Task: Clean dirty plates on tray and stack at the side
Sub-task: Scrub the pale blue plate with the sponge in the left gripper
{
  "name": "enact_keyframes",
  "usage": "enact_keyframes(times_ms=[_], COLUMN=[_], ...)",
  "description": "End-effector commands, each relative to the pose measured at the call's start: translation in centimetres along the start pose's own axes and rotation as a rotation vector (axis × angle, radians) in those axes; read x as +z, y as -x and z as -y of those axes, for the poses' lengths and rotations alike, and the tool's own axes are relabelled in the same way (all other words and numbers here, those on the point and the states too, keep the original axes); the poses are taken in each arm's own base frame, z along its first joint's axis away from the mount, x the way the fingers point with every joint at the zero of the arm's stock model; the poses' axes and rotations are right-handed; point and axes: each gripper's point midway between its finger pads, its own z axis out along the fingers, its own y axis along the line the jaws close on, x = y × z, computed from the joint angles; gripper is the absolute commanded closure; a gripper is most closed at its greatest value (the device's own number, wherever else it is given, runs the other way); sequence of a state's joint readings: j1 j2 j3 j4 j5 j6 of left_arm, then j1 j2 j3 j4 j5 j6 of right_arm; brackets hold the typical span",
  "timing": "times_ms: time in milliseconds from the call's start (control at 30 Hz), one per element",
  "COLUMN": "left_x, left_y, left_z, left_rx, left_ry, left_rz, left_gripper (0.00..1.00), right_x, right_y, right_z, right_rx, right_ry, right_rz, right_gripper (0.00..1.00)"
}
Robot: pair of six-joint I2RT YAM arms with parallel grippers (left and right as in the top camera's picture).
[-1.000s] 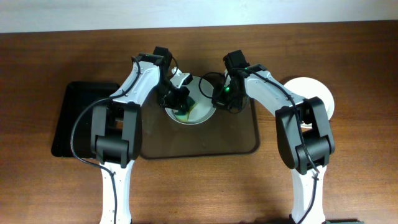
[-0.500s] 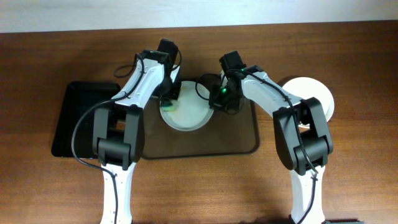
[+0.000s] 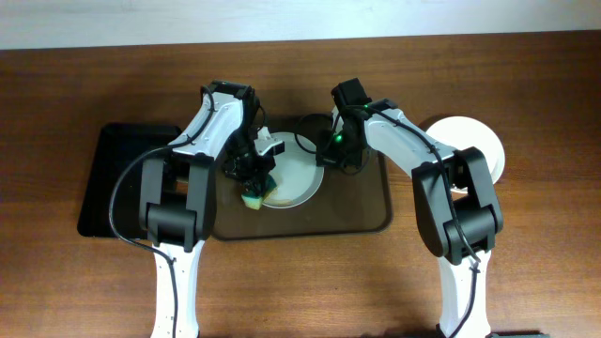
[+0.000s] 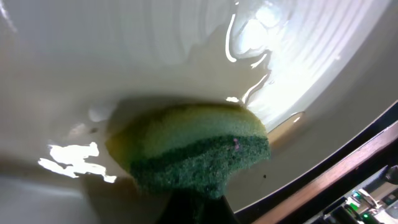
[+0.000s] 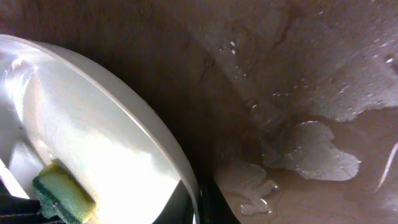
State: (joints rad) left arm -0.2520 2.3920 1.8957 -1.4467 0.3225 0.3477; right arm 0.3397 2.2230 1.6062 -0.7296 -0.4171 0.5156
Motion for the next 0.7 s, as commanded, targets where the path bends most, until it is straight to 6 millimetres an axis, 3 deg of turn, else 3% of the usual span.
enact_keyframes(times_ms=[0, 233, 333, 433, 533, 667], left_x=[1.6, 1.6, 1.4, 1.1, 0.7, 0.0], left_y=[0.8, 2.4, 4.0, 5.9, 7.1, 8.9], left_z=[0.6, 0.6, 0.7, -0.3, -3.2, -4.3], left_rx=[0.04, 0.072, 0.11, 0.029, -0.113, -0.131], left_ry=[-0.081, -0.083, -0.097, -0.057, 0.089, 0.141], left_rz=[0.014, 0.082, 0.151, 0.22, 0.26, 0.34], left_gripper=[0.99, 0.99, 0.99, 0.99, 0.99, 0.99], right_x=[0.3, 0.3, 0.3, 0.3, 0.3, 0.3], right_y=[0.3, 0.3, 0.3, 0.3, 0.3, 0.3], right_z=[1.6, 1.6, 1.6, 1.6, 1.6, 1.6], right_rx=[0.06, 0.06, 0.06, 0.06, 0.06, 0.06], right_ry=[-0.046, -0.047, -0.047, -0.047, -0.047, -0.049], right_rz=[0.014, 0.015, 0.015, 0.014, 0.015, 0.016], right_gripper=[0.96, 0.96, 0.96, 0.96, 0.96, 0.96])
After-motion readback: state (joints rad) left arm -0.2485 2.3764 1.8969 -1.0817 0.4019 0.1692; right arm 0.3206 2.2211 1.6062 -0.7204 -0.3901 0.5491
